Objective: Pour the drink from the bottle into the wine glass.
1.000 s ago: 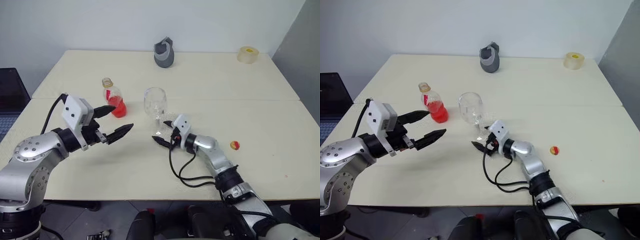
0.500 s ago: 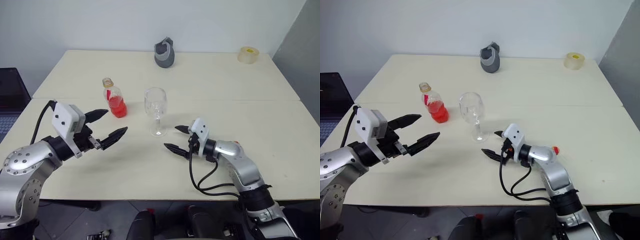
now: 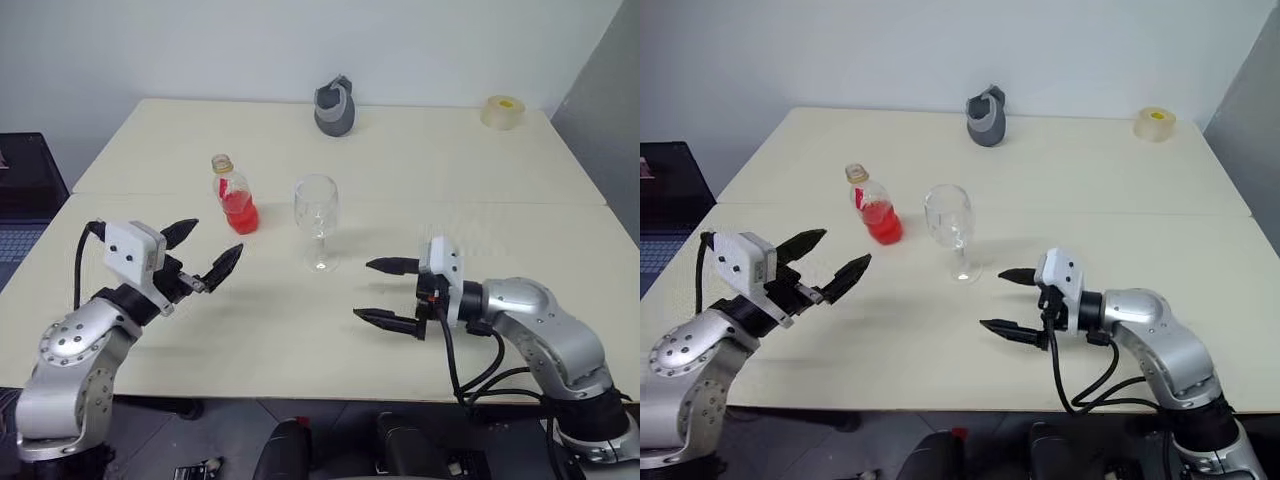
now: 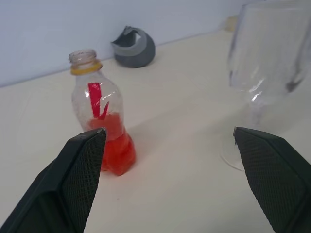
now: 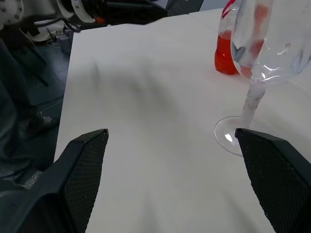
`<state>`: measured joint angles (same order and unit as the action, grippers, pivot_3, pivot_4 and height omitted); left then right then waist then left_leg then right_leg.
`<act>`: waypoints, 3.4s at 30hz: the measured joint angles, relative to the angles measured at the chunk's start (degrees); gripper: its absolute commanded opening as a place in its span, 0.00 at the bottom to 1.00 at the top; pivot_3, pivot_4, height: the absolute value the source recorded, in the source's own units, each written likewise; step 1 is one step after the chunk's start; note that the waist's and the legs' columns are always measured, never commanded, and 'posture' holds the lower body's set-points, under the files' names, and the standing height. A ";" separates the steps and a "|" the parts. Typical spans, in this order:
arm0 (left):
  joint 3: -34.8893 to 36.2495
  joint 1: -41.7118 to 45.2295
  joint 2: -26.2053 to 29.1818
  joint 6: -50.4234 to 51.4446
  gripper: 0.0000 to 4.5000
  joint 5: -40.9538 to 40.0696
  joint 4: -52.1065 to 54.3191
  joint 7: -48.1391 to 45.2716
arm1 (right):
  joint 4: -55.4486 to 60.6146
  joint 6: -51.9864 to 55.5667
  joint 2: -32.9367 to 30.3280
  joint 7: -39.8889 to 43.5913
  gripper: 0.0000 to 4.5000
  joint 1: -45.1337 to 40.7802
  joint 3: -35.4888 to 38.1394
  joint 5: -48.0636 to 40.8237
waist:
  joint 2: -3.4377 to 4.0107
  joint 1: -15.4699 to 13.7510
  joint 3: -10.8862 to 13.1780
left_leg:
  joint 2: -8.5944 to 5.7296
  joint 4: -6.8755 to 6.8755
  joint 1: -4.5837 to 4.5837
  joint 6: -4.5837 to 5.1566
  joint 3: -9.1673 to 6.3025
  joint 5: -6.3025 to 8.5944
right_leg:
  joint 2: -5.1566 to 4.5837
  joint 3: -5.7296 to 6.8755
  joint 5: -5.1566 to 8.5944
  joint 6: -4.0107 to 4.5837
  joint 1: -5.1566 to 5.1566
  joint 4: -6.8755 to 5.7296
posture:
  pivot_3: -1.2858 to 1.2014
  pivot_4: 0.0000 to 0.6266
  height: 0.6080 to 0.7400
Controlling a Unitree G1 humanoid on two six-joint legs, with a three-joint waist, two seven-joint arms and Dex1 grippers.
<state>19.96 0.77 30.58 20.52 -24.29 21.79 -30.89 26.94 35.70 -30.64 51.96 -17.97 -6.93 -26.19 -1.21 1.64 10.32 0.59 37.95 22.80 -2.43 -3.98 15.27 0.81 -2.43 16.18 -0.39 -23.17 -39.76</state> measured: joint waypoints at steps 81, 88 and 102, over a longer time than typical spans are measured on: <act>-8.28 40.39 -5.27 -22.54 0.17 12.95 -64.64 -2.23 | 8.09 1.14 1.79 -12.08 1.00 -4.17 0.10 -5.94 | -0.08 0.02 -0.01 | -0.06 0.11 0.11 -0.01 -0.18 -0.01 | 0.00 0.19 -0.01 -0.01 -0.04 -0.15 | 0.52 0.24 1.00; -8.50 38.29 -4.94 -21.13 0.17 14.52 -55.08 1.33 | 8.40 1.55 1.85 -13.35 1.00 -4.16 0.94 -6.77 | -0.08 -0.01 -0.01 | -0.06 0.12 0.12 -0.01 -0.18 -0.01 | -0.01 0.18 -0.01 0.00 -0.04 -0.15 | 0.52 0.24 1.00; -18.92 41.14 0.45 -28.16 0.17 27.37 -48.60 2.08 | 6.77 0.94 6.59 -20.01 1.00 -6.04 -0.28 -3.81 | -0.08 0.01 0.00 | -0.06 0.10 0.11 -0.01 -0.14 -0.01 | 0.00 0.16 -0.01 0.00 -0.06 -0.16 | 0.52 0.24 1.00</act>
<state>1.04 41.91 31.03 -7.63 3.09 -26.81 -28.81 33.71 36.65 -24.04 31.96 -24.01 -7.21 -30.00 -1.29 1.65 10.31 0.52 38.05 22.91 -2.43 -4.12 15.26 0.82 -2.27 16.17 -0.39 -23.24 -39.92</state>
